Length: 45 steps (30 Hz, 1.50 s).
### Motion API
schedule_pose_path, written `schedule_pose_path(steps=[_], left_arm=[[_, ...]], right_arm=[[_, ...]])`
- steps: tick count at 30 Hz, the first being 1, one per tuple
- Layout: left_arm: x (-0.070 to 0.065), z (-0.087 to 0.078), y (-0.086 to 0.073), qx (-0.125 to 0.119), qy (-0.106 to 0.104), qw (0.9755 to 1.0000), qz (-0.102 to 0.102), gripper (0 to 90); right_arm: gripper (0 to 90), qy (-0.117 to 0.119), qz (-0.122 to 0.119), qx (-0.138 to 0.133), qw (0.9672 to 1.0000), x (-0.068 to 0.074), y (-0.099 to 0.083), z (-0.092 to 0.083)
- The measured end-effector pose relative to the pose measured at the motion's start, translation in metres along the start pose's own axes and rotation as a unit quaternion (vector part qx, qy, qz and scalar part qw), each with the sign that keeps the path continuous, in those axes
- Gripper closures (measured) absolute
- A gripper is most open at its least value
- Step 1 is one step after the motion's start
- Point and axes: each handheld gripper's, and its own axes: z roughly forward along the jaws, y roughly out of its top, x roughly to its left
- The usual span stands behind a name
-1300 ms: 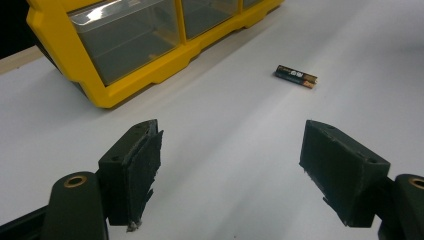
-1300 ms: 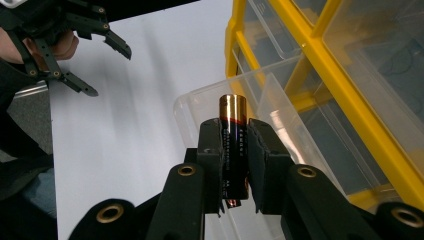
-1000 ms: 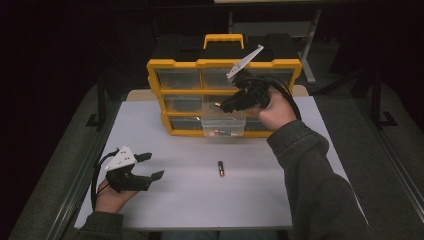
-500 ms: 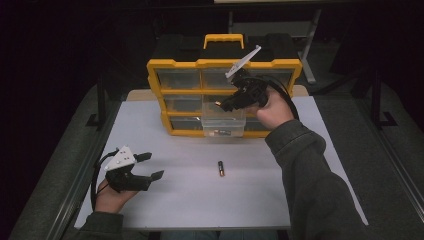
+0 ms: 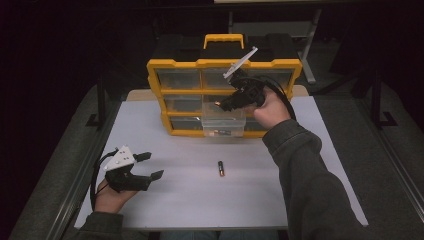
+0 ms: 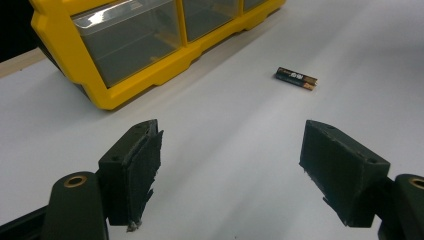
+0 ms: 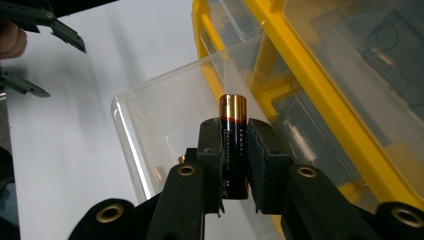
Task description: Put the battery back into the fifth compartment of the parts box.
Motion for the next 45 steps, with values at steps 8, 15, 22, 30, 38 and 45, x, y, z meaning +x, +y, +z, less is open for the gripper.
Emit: schedule_pose_path(steps=[8, 15, 22, 30, 38, 45], left_arm=[[0.000, 0.000, -0.001, -0.003, 0.000, 1.0000, 0.001, 23.7], [0.001, 0.000, 0.000, 0.000, -0.001, 1.0000, 0.000, 23.7], [0.000, 0.000, -0.001, -0.003, 0.000, 1.0000, -0.003, 23.6], [0.000, 0.000, -0.001, -0.003, 0.000, 1.0000, -0.004, 23.6], [0.000, 0.000, 0.000, -0.001, 0.000, 1.0000, -0.001, 23.6], [0.001, 0.000, 0.000, 0.005, 0.000, 1.0000, 0.003, 23.6]], right_arm=[[75.8, -0.006, -0.006, 0.011, 0.9999, -0.002, -0.002, 0.006], [75.8, -0.001, 0.003, 0.015, 0.9999, -0.004, -0.007, 0.011], [74.3, -0.001, 0.003, 0.021, 0.9998, -0.005, -0.009, 0.017], [70.6, 0.000, 0.002, 0.009, 1.0000, -0.004, -0.009, 0.012], [70.3, 0.009, 0.015, -0.013, 0.9998, 0.005, -0.008, -0.004], [68.3, 0.023, 0.015, -0.035, 0.9990, 0.017, -0.013, -0.022]])
